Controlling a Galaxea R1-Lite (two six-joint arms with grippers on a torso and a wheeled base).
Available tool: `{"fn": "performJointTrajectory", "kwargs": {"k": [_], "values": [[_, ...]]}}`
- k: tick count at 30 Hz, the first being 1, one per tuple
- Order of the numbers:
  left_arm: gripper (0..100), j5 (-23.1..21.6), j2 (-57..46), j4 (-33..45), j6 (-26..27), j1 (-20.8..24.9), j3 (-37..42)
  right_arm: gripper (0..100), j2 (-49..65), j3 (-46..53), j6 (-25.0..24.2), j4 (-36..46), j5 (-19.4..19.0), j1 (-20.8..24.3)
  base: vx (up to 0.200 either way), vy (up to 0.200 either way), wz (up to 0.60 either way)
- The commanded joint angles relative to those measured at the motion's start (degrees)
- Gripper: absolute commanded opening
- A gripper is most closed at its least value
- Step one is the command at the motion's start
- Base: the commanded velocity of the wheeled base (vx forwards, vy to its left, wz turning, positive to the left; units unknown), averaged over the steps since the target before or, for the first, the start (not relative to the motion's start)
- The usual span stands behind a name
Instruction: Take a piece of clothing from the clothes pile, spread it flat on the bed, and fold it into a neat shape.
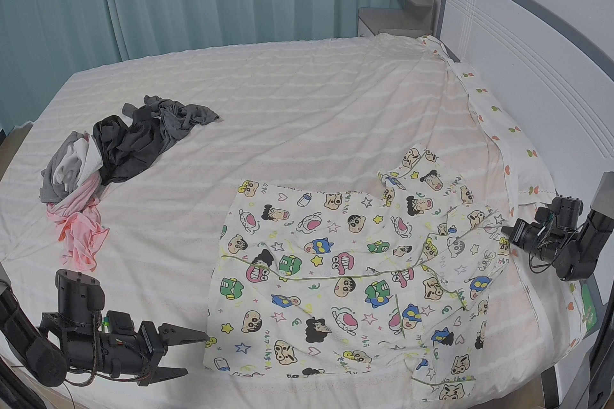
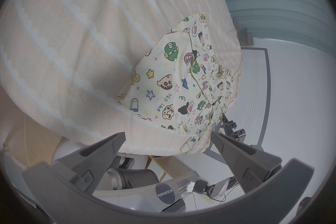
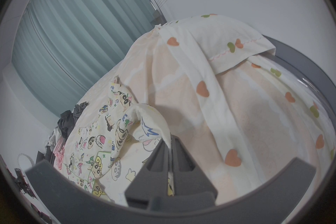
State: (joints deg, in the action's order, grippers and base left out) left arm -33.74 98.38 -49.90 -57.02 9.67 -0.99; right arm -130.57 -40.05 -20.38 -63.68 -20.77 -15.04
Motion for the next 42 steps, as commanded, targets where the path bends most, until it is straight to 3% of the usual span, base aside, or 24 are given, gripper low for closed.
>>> {"fn": "performJointTrajectory", "kwargs": {"k": [1,10,11,20,25,26,28,30,39,42], "values": [[100,-0.01,0.15,-0.03,-0.03,0.00,0.28,0,-0.03,-0.74,-0.01,-0.04,0.03,-0.78,0.000,0.000,0.00],[100,-0.01,0.15,-0.03,-0.03,0.00,0.28,0,-0.38,-0.38,0.08,0.05,0.03,-0.60,0.000,0.000,0.00],[100,-0.01,0.15,-0.03,-0.03,0.00,0.37,100,0.14,-0.21,-0.10,-0.04,-0.23,-0.60,0.000,0.000,0.00],[100,-0.01,0.15,-0.03,0.06,0.35,0.46,100,10.78,5.33,-0.62,1.54,-0.76,0.54,0.000,0.000,0.00],[100,0.08,-0.03,-0.03,0.06,0.35,0.55,100,12.80,11.75,-0.80,1.37,-2.78,-1.13,-0.200,0.000,0.00],[100,0.08,-0.03,0.06,-0.03,0.35,0.55,100,12.89,15.26,-0.80,1.19,-7.26,-1.48,-0.200,0.000,0.00],[100,0.08,0.06,-0.03,-0.03,0.35,0.46,100,12.89,18.42,-0.54,0.84,-12.71,-1.83,-0.200,0.000,0.00],[100,0.08,-0.03,-0.03,0.06,0.35,0.55,100,12.36,20.01,0.34,0.31,-15.26,-1.83,-0.200,0.000,0.00],[100,0.08,0.06,-0.03,0.06,0.44,0.46,100,2.87,21.24,8.52,-0.39,-16.05,-0.43,-0.200,0.000,0.00],[100,0.08,0.06,0.06,0.06,0.44,0.46,100,0.58,21.15,8.61,-2.32,-16.32,0.89,-0.200,0.000,0.00]]}}
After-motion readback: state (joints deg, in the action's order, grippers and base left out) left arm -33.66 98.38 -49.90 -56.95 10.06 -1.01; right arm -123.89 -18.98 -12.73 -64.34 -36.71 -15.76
